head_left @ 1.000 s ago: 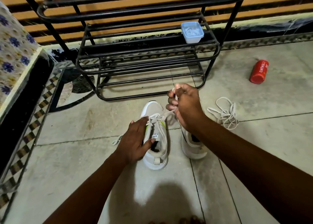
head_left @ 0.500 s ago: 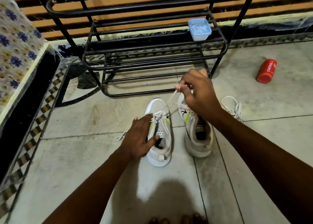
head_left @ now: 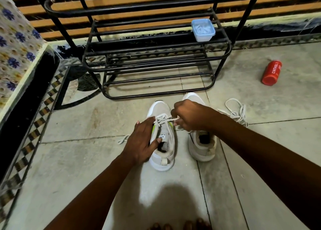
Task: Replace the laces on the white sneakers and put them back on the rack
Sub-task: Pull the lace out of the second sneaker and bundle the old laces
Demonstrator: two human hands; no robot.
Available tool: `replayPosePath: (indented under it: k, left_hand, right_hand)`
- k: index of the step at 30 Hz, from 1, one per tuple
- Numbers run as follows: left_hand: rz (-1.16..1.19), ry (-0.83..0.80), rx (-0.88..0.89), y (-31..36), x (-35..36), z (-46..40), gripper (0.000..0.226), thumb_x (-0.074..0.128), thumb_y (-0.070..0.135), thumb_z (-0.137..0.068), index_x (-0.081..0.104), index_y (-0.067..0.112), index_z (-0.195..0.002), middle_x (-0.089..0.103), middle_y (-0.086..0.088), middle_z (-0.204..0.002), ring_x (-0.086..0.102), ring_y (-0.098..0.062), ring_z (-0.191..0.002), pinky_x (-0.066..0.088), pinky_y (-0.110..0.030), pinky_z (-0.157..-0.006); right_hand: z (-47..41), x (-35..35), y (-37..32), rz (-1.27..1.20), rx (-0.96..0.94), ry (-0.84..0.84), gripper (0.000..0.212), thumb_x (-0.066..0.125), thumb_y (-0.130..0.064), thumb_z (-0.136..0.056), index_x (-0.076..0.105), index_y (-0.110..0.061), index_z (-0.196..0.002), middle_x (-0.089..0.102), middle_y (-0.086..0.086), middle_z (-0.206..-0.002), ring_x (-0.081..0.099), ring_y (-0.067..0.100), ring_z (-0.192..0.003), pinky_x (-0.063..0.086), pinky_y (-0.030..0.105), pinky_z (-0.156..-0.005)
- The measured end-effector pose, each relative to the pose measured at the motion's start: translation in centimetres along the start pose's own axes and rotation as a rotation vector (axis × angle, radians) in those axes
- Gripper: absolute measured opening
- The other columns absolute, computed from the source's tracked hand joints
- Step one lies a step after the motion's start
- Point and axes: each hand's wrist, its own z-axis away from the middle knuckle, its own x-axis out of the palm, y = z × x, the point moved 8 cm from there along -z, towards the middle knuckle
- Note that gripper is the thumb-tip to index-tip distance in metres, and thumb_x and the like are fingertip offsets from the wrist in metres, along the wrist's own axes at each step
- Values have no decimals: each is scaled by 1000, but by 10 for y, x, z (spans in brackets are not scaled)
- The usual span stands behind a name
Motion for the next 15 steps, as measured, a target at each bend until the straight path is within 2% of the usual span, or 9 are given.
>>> replayPosePath:
  k: [2,4,6,9,12,13,15]
  left_hand:
    - [-3,2,0,0,1,1,76,39,60,-100,23,18,-161,29,3,-166,26,-15,-154,11,-49,-128]
    - [-12,-6,2,-1,1,1,76,38,60,-100,22,18,-162,28,3,-167,26,-15,-154,11,-50,-128]
    - [-1,-16,2,-3,2,1,77,39,60,-100,21,18,-162,27,3,-167,25,-15,-154,11,-51,-128]
    - [43,-22,-21,-1,2,1,78,39,62,-100,20,21,-162,24,6,-168,21,-12,-155,11,-50,-128]
    - [172,-36,-85,2,-1,1,77,34,71,-98,25,28,-161,29,10,-166,23,-6,-153,9,-47,-128]
    - [249,-21,-111,4,-6,1,72,33,72,-99,32,30,-157,37,12,-162,30,-5,-150,13,-47,-127]
    - [420,91,-151,7,-22,-5,56,36,65,-103,52,29,-143,58,13,-142,51,-7,-134,35,-43,-117]
  right_hand:
    - [-3,-2,-10,-19,-38,46,23,62,-27,-87,47,-23,-71,32,-11,-72,41,18,-75,44,35,-65]
    - [-3,-7,-18,-20,-47,106,23,56,-23,-80,37,-24,-68,30,-10,-69,38,18,-73,35,32,-60]
    - [-1,-15,-16,3,-19,199,17,54,-22,-74,39,-22,-67,37,-7,-68,39,19,-73,29,30,-62]
    - [7,-30,11,-96,135,335,22,60,-25,-76,40,-26,-66,38,-10,-71,42,19,-76,29,31,-70]
    - [17,-17,19,-168,254,313,17,67,-40,-80,59,-25,-79,47,-8,-85,48,18,-89,41,36,-79]
    - [19,-9,13,-174,281,288,24,64,-44,-80,64,-23,-90,51,-5,-92,51,20,-95,44,39,-84]
    - [23,8,0,-201,330,274,40,58,-44,-78,67,-17,-105,56,2,-103,53,26,-102,45,42,-88]
